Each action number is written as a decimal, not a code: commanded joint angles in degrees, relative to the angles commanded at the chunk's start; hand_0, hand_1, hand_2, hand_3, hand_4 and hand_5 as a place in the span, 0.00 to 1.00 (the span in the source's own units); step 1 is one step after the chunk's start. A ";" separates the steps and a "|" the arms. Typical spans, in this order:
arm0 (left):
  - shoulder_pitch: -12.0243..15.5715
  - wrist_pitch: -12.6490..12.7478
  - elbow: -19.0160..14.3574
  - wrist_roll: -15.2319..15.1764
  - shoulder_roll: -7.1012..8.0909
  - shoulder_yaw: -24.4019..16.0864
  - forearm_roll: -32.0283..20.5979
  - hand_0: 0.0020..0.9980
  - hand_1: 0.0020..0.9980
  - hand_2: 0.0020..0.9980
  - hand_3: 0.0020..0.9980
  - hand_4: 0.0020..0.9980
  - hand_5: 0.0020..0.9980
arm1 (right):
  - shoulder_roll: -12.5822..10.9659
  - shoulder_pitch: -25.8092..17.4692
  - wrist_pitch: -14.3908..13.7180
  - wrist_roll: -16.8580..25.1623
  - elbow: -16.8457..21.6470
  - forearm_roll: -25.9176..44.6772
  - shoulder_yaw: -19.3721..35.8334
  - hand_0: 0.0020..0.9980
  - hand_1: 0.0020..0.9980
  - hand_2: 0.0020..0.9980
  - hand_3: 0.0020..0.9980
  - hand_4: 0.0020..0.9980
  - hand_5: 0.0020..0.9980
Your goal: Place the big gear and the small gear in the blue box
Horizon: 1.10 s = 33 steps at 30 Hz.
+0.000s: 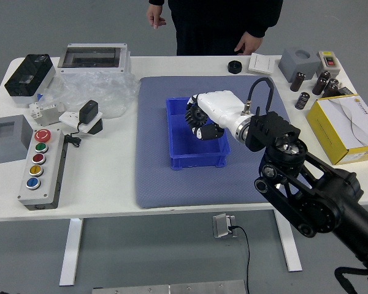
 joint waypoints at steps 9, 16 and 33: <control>0.04 -0.03 0.00 0.05 -0.07 0.08 -0.02 0.79 0.76 0.75 0.68 0.56 0.26 | 0.21 0.27 2.12 1.09 -1.04 0.75 0.51 0.89 0.81 0.90 0.96 0.77 0.29; -0.01 -0.03 0.00 0.03 -0.07 0.19 -0.12 0.79 0.76 0.75 0.68 0.56 0.26 | 0.10 0.43 3.06 1.23 -1.47 0.86 0.92 0.90 0.83 0.91 0.98 0.80 0.32; -0.04 0.04 0.00 -0.12 0.16 0.27 -0.32 0.79 0.76 0.75 0.68 0.56 0.26 | -5.32 -0.63 0.56 1.04 -4.49 0.00 4.98 0.80 0.73 0.81 0.81 0.77 0.31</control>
